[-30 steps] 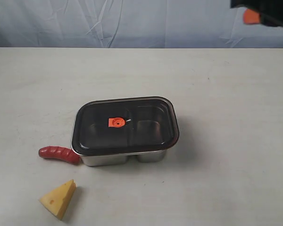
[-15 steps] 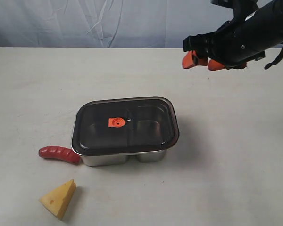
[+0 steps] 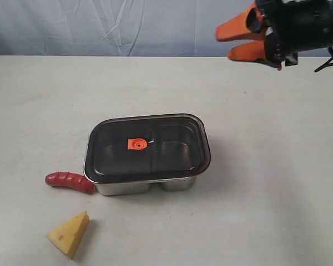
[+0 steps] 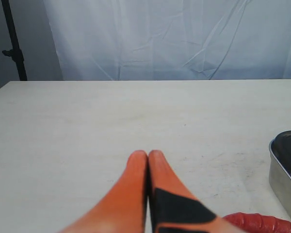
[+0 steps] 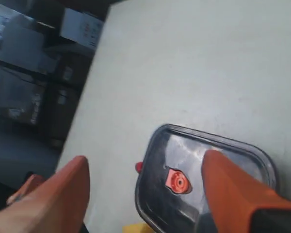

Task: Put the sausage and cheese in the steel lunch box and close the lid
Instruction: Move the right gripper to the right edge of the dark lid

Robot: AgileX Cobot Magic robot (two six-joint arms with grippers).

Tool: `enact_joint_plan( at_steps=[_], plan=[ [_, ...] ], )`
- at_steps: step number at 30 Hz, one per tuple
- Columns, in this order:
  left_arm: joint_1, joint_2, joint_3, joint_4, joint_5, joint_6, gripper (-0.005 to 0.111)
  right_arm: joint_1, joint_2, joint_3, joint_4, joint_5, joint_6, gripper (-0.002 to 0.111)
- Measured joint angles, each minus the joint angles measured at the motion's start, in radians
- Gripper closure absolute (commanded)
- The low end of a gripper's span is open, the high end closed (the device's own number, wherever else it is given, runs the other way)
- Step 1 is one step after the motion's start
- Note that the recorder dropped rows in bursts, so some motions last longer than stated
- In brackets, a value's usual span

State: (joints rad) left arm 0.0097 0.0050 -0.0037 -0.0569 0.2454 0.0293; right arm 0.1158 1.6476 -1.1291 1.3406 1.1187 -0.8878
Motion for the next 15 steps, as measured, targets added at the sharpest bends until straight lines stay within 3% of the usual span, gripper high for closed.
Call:
enact_joint_plan(
  at_steps=[4, 15],
  plan=[
    [0.000, 0.000, 0.000, 0.002, 0.000, 0.000, 0.107, -0.117, 0.029, 0.004, 0.099, 0.081, -0.111, 0.045],
    [0.000, 0.000, 0.000, 0.008, 0.000, 0.000, 0.107, -0.122, 0.329, 0.115, 0.080, 0.099, -0.298, 0.045]
  ],
)
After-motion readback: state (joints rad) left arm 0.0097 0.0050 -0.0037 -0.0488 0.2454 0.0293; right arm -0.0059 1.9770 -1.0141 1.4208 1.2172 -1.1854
